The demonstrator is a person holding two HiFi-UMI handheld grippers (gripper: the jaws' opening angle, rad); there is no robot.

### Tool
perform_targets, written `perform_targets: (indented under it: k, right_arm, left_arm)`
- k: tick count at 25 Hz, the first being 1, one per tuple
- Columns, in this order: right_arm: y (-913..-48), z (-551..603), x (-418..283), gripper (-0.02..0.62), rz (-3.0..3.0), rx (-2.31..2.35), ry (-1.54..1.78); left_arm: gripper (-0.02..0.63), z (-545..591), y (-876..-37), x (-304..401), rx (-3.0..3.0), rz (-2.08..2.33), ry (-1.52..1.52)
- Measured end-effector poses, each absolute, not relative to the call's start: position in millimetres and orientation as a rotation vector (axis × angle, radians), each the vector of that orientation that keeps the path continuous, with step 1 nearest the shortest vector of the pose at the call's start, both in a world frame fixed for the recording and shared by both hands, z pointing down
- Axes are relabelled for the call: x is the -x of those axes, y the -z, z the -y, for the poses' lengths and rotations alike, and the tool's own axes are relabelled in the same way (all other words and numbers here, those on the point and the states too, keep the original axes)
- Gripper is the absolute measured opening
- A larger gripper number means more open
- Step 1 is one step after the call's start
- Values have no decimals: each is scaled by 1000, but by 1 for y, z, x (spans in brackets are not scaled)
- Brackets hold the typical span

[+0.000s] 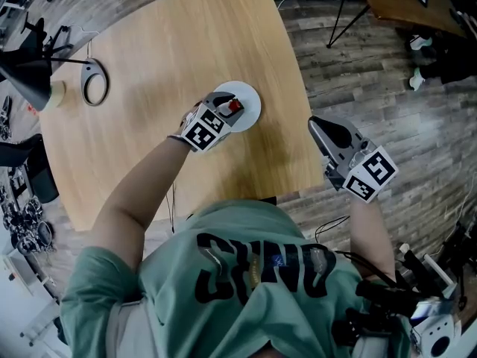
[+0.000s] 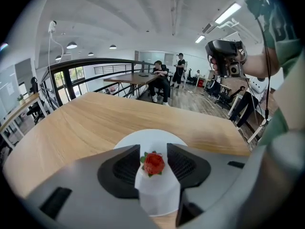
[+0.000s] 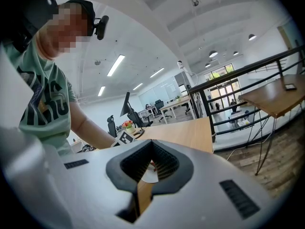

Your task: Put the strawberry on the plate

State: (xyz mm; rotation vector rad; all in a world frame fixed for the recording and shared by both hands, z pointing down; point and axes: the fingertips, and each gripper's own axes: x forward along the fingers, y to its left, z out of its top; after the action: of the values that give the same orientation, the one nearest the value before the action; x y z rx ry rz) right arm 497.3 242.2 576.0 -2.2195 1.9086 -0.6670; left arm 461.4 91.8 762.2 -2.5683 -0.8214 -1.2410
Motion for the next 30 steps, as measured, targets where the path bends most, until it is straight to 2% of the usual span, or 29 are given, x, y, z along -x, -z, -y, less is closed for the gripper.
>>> perform_targets:
  k: [2, 3, 12, 21, 23, 28, 30]
  right_arm:
    - [-576, -241, -497, 6, -1907, 2218, 666]
    - [-575, -241, -496, 6, -1908, 2218, 664]
    - [-554, -223, -488, 6, -1940, 2215, 629]
    - [-516, -194, -474, 6, -1967, 2235, 556]
    - [-506, -184, -468, 6, -1973, 2237, 549]
    - [-483, -149, -446, 6, -1999, 2242, 529]
    - [-475, -132, -435, 6, -2015, 2231, 518]
  left_arm:
    - [254, -94, -761, -462, 2597, 821, 1244]
    - [280, -95, -758, -463, 2610, 820, 1234]
    - [284, -89, -705, -457, 2734, 810, 1092]
    - [279, -51, -605, -430, 2960, 733, 845]
    - [234, -34, -581, -417, 2996, 682, 782]
    - [45, 22, -521, -372, 3060, 521, 595]
    - [5, 45, -498, -349, 3128, 473, 526]
